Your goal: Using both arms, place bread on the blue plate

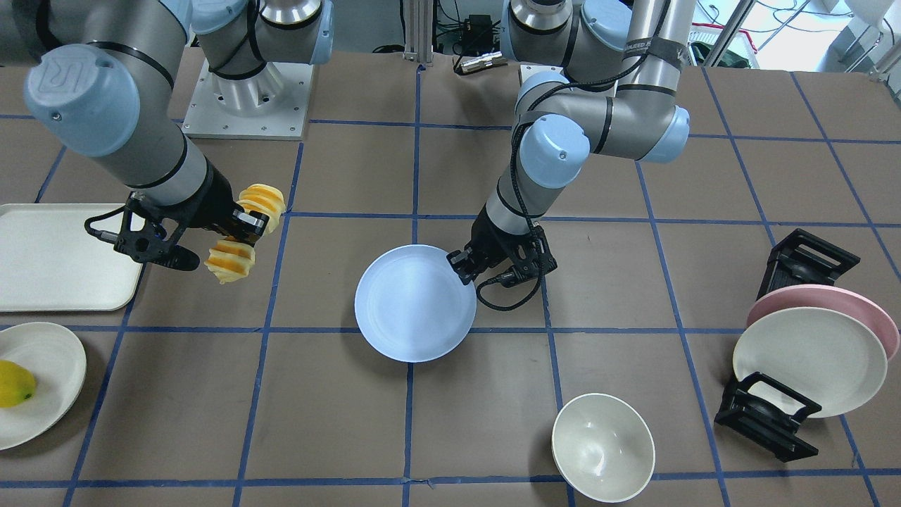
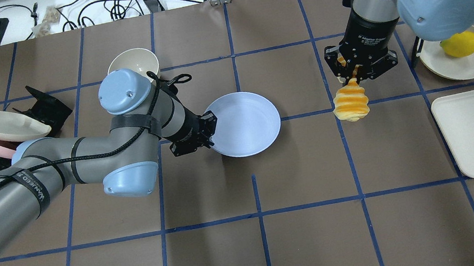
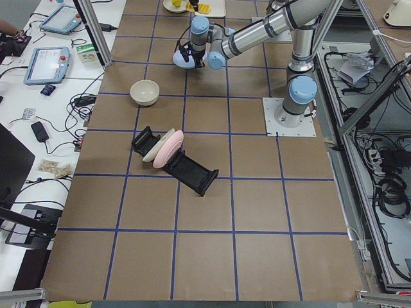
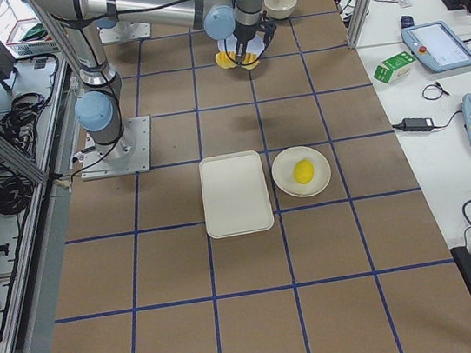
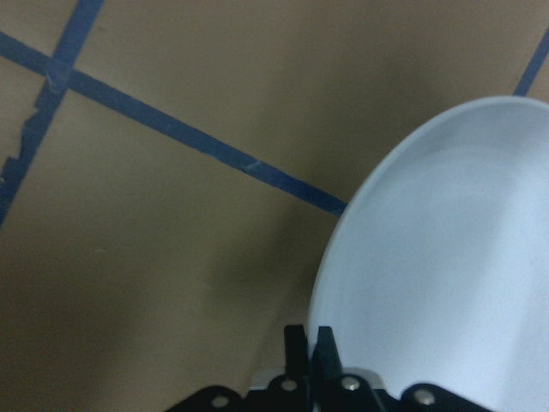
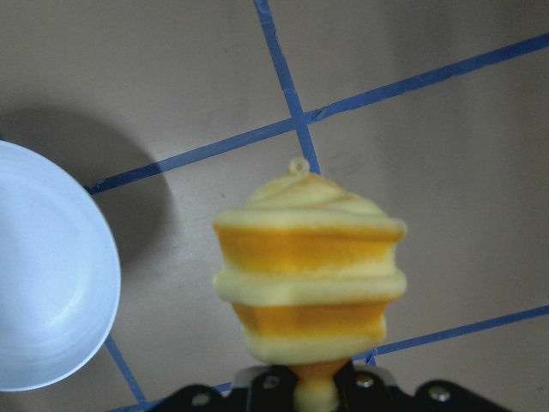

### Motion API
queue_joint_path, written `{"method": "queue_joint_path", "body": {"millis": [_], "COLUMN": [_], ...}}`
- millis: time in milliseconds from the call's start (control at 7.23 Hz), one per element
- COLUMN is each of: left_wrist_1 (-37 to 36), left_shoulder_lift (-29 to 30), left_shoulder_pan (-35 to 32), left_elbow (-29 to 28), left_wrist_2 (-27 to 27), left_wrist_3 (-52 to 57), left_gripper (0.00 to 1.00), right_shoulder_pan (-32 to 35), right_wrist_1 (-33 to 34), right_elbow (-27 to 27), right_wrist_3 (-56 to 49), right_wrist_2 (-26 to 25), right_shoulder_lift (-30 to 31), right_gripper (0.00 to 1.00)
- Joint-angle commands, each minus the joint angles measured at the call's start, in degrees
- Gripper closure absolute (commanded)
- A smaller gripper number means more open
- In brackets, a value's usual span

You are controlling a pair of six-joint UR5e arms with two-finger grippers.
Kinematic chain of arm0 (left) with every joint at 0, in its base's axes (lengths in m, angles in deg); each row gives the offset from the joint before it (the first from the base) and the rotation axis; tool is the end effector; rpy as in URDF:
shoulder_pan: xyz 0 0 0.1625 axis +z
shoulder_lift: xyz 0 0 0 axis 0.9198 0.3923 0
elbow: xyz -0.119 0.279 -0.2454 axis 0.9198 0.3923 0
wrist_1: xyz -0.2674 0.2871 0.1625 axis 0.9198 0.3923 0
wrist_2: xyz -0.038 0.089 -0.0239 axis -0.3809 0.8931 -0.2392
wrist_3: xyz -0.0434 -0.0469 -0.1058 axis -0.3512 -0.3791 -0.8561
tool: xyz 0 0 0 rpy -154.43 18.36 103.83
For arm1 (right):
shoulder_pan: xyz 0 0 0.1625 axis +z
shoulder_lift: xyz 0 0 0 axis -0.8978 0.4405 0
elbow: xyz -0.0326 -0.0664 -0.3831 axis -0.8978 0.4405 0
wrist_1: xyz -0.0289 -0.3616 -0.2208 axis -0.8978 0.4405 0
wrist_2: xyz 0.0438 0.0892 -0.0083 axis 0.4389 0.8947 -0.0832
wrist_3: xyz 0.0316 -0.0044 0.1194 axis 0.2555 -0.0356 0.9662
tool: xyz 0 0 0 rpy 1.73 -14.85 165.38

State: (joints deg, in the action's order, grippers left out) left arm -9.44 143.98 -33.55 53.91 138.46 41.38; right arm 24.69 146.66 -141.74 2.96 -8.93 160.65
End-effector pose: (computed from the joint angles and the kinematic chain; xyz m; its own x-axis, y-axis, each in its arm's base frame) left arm -0.2523 -0.4748 0.1611 -0.8569 -0.4568 0.2388 -0.4538 0.8883 0.0706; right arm 0.1314 -0.5290 0.3109 -0.9533 0.2990 -0.0428 0.2865 0.9400 0.1856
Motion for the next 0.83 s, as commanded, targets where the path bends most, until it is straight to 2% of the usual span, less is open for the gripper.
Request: {"method": "queue_joint_path", "body": {"millis": [0,138,277,415,553,691], "left_wrist_1": [-0.41,-0.85,-3.98,-3.93,2.77,14.67], "left_shoulder_lift": [1.26,1.18,-0.13,-2.05,-4.95,-7.24], "left_shoulder_pan": [-0.89,-0.97,-0.80,0.07,1.21,2.27], "left_elbow": [1.73,1.30,0.60,-1.24,-4.39,-9.73], "left_wrist_2": [0.56,0.56,0.74,1.78,6.06,6.88], "left_wrist_3": [-0.56,-0.73,-0.30,0.40,1.71,7.47], "left_gripper": [0.81,0.15,0.00,0.00,0.00,0.00], "right_shoulder_pan": [3.00,4.33,5.30,8.10,11.34,14.25], "right_wrist_1": [0.63,1.33,3.68,4.06,7.19,10.96], "right_elbow": [0.77,0.77,0.69,0.69,0.69,0.77], "right_wrist_3": [0.52,1.57,3.32,4.91,7.36,7.47], "right_wrist_2": [0.02,0.19,0.45,0.28,0.46,0.54], "right_shoulder_lift": [-1.06,-1.16,-1.85,-3.25,-4.75,-6.76], "right_gripper": [1.00,1.00,1.00,1.00,1.00,1.00]}}
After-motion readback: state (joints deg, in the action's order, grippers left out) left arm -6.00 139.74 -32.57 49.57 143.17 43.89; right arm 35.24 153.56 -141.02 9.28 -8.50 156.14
